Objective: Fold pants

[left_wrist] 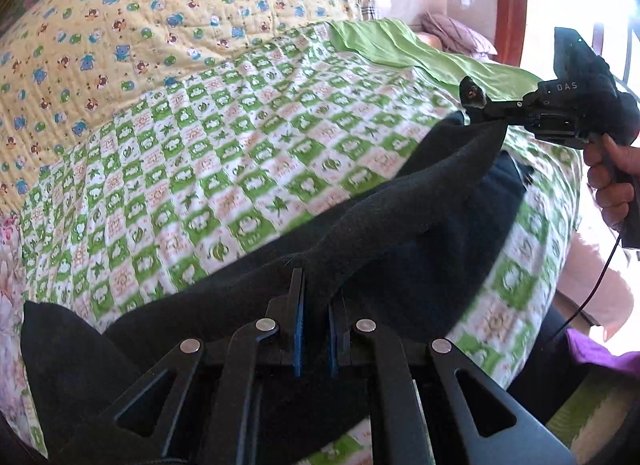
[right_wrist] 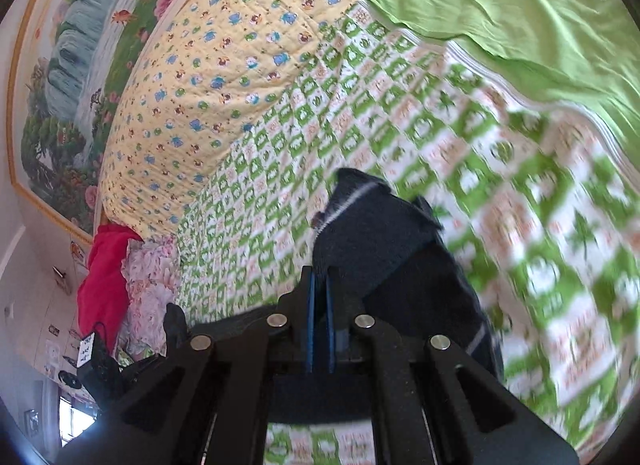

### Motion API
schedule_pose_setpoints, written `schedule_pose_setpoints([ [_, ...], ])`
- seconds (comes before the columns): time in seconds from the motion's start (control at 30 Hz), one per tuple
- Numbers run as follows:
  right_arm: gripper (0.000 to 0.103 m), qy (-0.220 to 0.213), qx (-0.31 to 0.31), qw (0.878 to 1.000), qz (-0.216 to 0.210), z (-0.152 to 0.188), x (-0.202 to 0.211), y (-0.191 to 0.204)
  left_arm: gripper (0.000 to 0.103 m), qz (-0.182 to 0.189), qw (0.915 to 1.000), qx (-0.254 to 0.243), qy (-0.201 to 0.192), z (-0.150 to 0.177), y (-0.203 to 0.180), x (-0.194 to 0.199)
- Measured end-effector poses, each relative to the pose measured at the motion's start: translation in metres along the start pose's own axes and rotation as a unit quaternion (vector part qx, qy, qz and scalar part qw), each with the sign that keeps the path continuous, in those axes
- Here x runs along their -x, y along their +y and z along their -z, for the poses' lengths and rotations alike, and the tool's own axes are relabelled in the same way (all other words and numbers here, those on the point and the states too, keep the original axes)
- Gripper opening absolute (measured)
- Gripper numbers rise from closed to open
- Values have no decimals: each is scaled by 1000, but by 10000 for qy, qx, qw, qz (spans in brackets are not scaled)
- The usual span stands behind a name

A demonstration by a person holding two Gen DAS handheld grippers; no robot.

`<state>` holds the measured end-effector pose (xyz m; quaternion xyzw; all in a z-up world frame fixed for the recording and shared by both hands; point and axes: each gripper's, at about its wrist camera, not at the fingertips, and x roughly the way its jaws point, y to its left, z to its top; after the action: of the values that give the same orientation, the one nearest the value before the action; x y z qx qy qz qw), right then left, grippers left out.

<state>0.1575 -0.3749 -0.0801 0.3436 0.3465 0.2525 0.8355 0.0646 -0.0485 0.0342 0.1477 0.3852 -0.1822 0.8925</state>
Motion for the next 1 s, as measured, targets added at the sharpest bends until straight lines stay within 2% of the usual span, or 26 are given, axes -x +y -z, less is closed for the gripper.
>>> schedule_pose_setpoints([
  [0.2, 6, -205, 56, 9996, 206, 23, 19, 2, 8, 13, 10000, -76, -6, 15, -10, 5],
  [0.4, 6, -59, -246, 9986, 474, 47, 16, -24, 8, -9, 9997, -180, 150, 28, -19, -7],
  [0.57, 6, -9, -225, 9975, 672, 58, 18, -29, 11, 36, 9994, -255, 243, 37, -23, -16],
  [0.63, 6, 97, -218, 9961, 852, 60, 13, -33, 18, 101, 9991, -193, 358, 40, -21, -24],
  [0.7, 7, 121, -329, 9957, 859, 61, 13, -37, 20, 78, 9990, -163, 408, 42, -21, -28],
  [0.83, 15, -50, -163, 9936, 1117, 58, 24, -31, 37, 72, 9993, -26, 366, 46, -18, -22],
  [1.0, 16, -497, 189, 9884, 1422, 52, 50, -15, 45, 35, 9988, 432, 234, 53, -4, -4],
])
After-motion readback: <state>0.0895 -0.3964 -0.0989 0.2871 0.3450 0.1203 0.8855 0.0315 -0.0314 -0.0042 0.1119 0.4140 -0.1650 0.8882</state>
